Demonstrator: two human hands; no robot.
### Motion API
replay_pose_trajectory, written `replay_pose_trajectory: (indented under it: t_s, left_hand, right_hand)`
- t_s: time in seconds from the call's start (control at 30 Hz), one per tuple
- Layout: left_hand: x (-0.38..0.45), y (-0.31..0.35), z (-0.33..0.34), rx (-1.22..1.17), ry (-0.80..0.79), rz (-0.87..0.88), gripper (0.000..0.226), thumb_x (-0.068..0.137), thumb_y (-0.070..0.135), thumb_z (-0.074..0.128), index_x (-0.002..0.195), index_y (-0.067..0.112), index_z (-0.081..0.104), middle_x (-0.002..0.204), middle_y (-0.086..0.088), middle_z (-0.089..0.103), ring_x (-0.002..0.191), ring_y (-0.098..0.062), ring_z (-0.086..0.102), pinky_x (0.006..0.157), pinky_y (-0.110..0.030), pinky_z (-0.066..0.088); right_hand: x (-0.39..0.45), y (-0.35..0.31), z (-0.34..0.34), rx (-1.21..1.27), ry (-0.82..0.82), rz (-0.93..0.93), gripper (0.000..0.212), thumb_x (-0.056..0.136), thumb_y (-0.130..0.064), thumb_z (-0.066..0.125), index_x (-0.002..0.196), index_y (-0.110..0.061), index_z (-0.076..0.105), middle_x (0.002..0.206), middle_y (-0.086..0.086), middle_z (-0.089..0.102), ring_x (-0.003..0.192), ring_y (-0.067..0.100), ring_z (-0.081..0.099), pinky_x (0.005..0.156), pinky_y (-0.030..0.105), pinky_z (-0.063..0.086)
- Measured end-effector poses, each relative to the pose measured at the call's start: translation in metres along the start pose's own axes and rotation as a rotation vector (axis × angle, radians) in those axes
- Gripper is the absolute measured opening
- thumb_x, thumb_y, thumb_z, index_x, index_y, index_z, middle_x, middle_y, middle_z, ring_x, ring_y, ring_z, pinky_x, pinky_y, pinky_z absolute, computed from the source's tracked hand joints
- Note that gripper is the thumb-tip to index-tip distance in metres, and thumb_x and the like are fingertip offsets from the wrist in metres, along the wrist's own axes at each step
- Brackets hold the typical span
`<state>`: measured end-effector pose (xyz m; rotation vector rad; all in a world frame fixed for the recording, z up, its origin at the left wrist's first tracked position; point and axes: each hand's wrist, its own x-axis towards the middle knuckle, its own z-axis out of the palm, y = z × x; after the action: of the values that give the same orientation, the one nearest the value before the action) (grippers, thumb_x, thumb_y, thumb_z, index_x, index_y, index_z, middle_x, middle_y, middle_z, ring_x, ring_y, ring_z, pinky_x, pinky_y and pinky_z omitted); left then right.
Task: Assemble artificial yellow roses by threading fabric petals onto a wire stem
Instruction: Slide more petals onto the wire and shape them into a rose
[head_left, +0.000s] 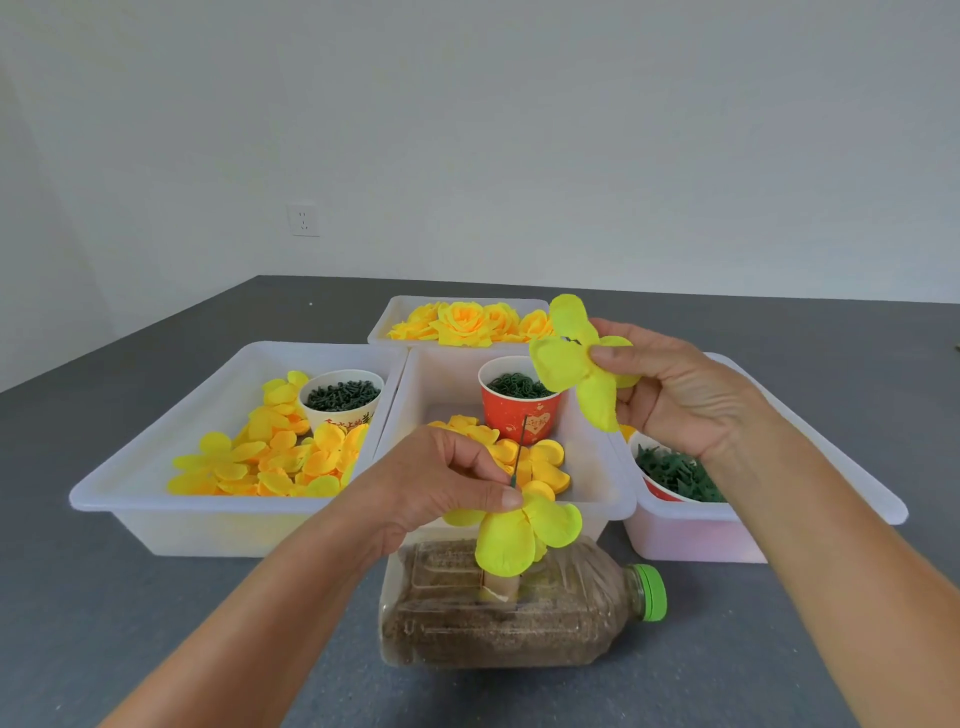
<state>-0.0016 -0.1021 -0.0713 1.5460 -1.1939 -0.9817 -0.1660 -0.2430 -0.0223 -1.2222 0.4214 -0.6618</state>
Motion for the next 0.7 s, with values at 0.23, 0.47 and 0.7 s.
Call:
replay_pose_trajectory:
  t_s: [0.23,0.47,0.7]
  left_hand:
    - [0.001,0.000,0.000,-0.019,-0.009,0.002,0.008,0.069,0.001,0.076,0.071,0.007,0.071,0.073,-0.007,0.066,0.075,-0.016,0.057,0.072,-0.024,0.044]
    - [0.001,-0.001,0.000,-0.032,-0.016,0.005,0.010,0.070,-0.001,0.074,0.078,0.004,0.071,0.080,-0.008,0.069,0.078,-0.014,0.062,0.074,-0.024,0.049]
    - [0.000,0.000,-0.001,-0.060,-0.053,0.039,0.025,0.070,-0.001,0.074,0.059,0.022,0.074,0.067,0.006,0.070,0.067,-0.003,0.064,0.063,-0.015,0.050]
  right_hand:
    - [0.000,0.002,0.021,-0.196,-0.194,0.174,0.043,0.056,-0.006,0.068,0.099,-0.010,0.065,0.080,0.006,0.072,0.067,0.017,0.069,0.055,0.026,0.055]
    - [0.004,0.006,0.029,-0.300,-0.192,0.170,0.039,0.055,-0.001,0.069,0.093,-0.010,0.066,0.082,0.007,0.070,0.071,0.019,0.068,0.064,0.032,0.058]
    - [0.007,0.005,0.031,-0.367,-0.135,0.244,0.030,0.072,0.007,0.066,0.096,-0.010,0.065,0.083,0.009,0.067,0.073,0.024,0.064,0.065,0.034,0.057]
